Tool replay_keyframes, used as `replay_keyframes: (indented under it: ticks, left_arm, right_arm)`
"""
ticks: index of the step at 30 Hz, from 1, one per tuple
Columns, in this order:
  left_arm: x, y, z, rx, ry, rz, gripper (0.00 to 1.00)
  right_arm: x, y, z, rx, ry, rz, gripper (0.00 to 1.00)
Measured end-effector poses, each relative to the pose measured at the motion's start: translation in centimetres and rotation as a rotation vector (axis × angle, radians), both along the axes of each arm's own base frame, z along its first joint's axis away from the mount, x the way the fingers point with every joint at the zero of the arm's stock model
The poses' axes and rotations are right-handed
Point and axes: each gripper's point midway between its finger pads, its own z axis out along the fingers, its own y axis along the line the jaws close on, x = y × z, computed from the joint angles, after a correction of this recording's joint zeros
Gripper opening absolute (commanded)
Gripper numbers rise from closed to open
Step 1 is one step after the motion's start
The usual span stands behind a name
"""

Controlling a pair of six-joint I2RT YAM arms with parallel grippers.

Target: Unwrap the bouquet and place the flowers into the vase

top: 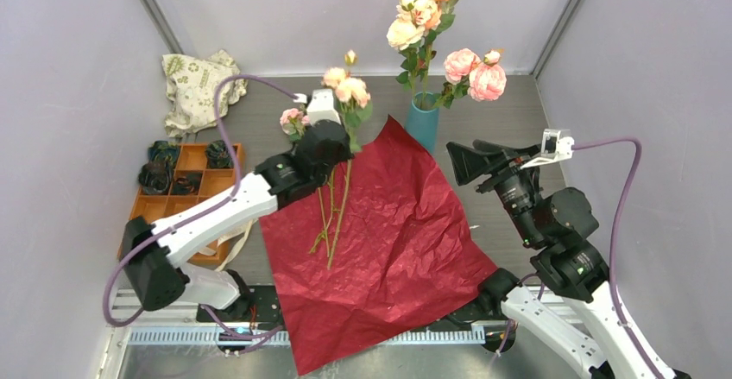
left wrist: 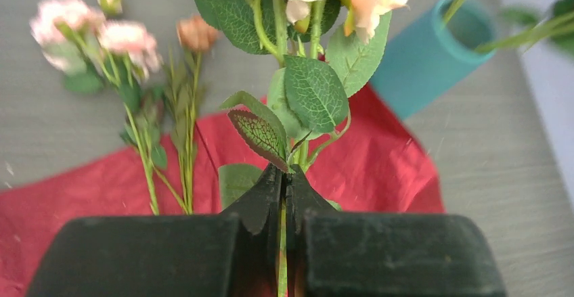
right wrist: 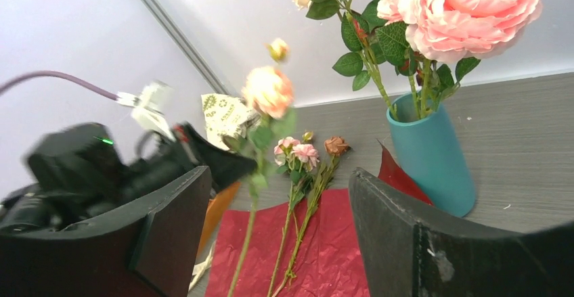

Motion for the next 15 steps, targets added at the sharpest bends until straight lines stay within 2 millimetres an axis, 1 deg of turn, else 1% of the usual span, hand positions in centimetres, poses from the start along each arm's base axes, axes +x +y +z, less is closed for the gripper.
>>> replay_keyframes:
  ticks: [2,3,5,7,8,11,13,14,15]
  left_arm:
    - [-0.2,-1.0,-4.2,0.025,0.088,-0.019,0.0]
    - [-0.4,-1.4,-6.0,0.034,0.125,-0.026,0.0]
    - [-1.0,-2.0,-8.6,0.055,0.177,-0.04,0.0]
    - [-1.8,-2.5,-10.1,0.066,0.206,-0.057,0.0]
    - [-2.3,-2.8,-10.6,0.071,0.215,-0.066,0.0]
    - [-3.1,-3.1,-10.6,0.064,0.212,-0.084,0.0]
    - [-3.7,-2.7,-10.0,0.051,0.202,-0.092,0.0]
    - [-4.0,-2.2,-9.6,0.042,0.192,-0.093,0.0]
    - [-4.5,-1.5,-8.6,0.021,0.172,-0.095,0.0]
  right_arm:
    - [0.0,0.0,0.1,-0.002,0.005,0.001,0.79]
    - [0.1,0.1,0.0,-0.005,0.016,0.002,0.79]
    - [0.6,0.8,-0.2,-0.013,0.042,0.014,0.79]
    - [1.3,1.9,-1.0,-0.017,0.082,0.043,0.79]
    - [1.7,2.9,-1.8,-0.022,0.119,0.071,0.79]
    - [2.6,5.3,-4.1,-0.022,0.213,0.142,0.78]
    - [2.9,6.7,-5.4,-0.006,0.264,0.192,0.78]
    - [3.0,7.6,-6.5,0.009,0.299,0.223,0.77]
    - [3.0,8.3,-7.5,0.026,0.333,0.251,0.77]
